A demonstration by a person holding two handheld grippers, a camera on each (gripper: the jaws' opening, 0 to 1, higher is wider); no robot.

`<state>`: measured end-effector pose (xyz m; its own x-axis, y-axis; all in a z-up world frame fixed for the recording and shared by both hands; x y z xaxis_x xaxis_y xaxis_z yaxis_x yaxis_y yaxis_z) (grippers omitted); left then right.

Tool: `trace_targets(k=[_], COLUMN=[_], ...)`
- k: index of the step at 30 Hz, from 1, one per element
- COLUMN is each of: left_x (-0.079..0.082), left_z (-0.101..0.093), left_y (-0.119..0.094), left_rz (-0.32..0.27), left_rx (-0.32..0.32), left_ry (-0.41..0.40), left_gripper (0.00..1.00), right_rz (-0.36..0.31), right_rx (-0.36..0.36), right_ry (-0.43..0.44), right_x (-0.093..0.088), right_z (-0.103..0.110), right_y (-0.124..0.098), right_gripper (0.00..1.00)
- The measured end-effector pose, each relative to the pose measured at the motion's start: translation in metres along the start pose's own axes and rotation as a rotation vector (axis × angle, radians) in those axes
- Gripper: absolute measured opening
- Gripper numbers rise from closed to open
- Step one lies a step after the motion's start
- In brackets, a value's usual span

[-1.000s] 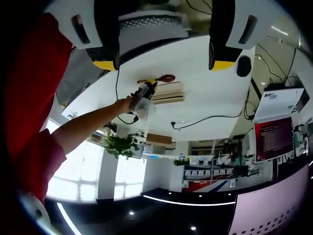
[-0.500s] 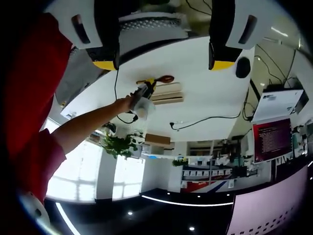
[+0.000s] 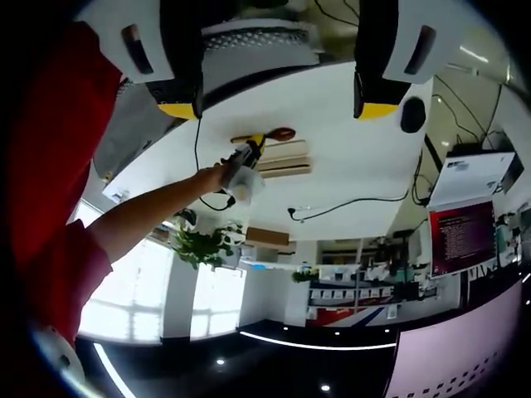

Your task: Arrange the utensils inside the cutlery case until each visible utensil rests in its matching compartment.

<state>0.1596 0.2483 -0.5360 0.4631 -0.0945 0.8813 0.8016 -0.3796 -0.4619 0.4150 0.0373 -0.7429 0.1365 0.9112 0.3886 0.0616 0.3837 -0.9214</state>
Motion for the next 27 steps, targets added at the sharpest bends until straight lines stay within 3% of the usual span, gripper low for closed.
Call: trace_targets(k=[14,27], left_x=[0.0009,0.0018], left_z=[-0.0012,-0.0016], left_y=[-0.0026,-0.0024], left_rz=[-0.005,-0.014], left_rx=[0.000,0.001], left_ry=[0.004,0.003], left_gripper=[0.76,0.76], right_rz=[0.018,-0.007], right_rx=[0.006,0.006], right_ry=[0.003,0.039], right_x=[0.0000,0.0021], right_z=[-0.0030,-0.0058], right_y=[0.0007,-0.0078], right_gripper=[0.01,0.01])
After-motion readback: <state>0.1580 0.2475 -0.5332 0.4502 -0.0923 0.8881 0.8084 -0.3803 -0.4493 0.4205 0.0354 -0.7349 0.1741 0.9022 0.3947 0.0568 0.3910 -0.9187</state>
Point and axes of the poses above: the point that each gripper's makers call its tool centre point, and the gripper's own axes: y roughly forward along the fingers, z roughly to its left, x roughly out of its top, the point moved 8 cm from there along -y, roughly backward along the fingers
